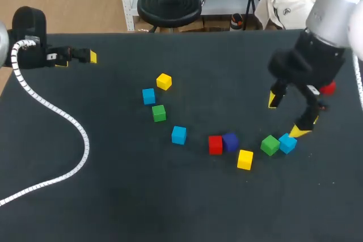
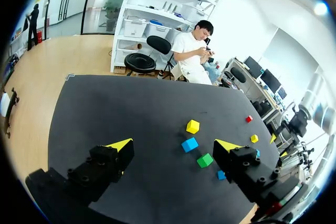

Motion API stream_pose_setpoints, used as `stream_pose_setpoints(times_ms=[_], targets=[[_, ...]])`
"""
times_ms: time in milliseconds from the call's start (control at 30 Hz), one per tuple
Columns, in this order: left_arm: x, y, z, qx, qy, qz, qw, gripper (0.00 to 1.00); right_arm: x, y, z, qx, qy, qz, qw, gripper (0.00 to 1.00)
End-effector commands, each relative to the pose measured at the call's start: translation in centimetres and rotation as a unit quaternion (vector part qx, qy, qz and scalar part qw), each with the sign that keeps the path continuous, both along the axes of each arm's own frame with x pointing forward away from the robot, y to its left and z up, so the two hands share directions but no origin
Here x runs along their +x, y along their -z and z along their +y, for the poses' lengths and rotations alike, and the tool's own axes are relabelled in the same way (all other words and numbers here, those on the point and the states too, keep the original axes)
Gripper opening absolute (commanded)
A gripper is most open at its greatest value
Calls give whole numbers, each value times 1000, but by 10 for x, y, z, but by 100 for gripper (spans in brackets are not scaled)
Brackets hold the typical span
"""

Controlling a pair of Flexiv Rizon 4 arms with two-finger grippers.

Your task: Place the blue cubes, place green cubes on the blue cubes, place the yellow cubes on the green cubes, then place the red cubes on the yellow cubes, and place purple cube on the red cubes.

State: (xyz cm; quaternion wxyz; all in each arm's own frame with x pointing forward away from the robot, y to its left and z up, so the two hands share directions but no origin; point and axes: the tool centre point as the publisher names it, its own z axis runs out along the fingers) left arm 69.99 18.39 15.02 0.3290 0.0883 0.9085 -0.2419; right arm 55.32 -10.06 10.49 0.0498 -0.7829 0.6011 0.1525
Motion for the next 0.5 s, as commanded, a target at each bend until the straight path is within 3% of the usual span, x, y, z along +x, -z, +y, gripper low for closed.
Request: stream_pose_setpoints(times_ms=[33, 267, 500], targets=[[0, 1, 1, -2, 1, -1, 1000, 100, -13, 10, -10, 5, -63, -30, 998, 100], [0, 1, 1, -2, 1, -1, 1000, 100, -23, 35, -22, -13, -61, 4, 998, 100], [0, 1, 1, -2, 1, -1, 1000, 100, -23, 40, -30, 2, -68, -4, 998, 100]])
